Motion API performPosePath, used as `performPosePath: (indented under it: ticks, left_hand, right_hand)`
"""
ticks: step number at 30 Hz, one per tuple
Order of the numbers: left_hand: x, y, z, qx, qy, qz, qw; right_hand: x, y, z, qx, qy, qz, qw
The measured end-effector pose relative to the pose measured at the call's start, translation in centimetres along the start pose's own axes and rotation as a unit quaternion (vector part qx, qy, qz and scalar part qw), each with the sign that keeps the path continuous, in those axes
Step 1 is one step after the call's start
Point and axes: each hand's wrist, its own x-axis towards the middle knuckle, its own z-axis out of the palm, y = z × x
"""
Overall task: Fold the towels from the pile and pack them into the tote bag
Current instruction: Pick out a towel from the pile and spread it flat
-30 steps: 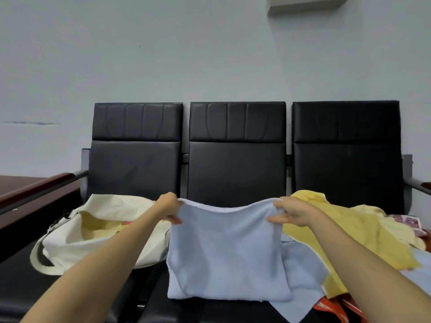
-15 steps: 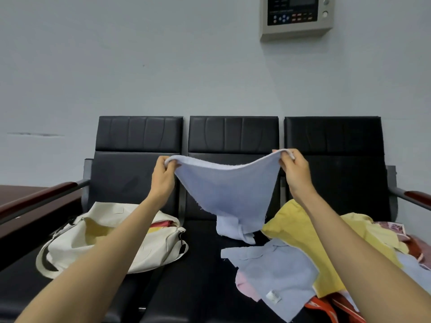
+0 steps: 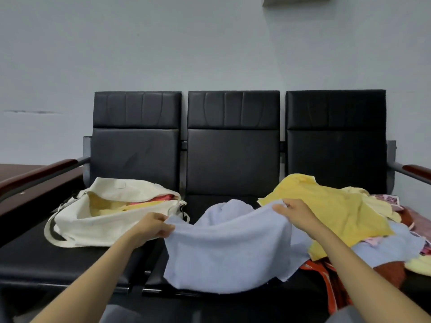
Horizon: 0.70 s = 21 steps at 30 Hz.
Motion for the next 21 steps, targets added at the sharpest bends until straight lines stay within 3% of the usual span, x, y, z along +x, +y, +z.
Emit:
performPosePath:
  ticks: [6,9,14,21]
  left_hand:
    - [2.2,-3.3,2.8,0.046,0.035,-0.048,0.997]
    - [3.5,-4.4,3.7,0.098,0.081,-0.041,0.991]
    - [5.4,-5.3,5.4,0.2,0.087,-0.044,0.975]
    - [7.8,-7.3,5.6,0.186,0.144,-0.049,0.971]
  right_hand:
    - [1.3,6.0,4.2,-0.011,-0.073,0.059,0.996]
    - [2.2,7.4,5.3,-0.056,-0.072,0.072,0.993]
    - [3.3,9.1,6.9,-0.117,-0.057,0.078,0.988]
    - [4.6,10.0,8.0,-0.101,-0.035,0.051,0.993]
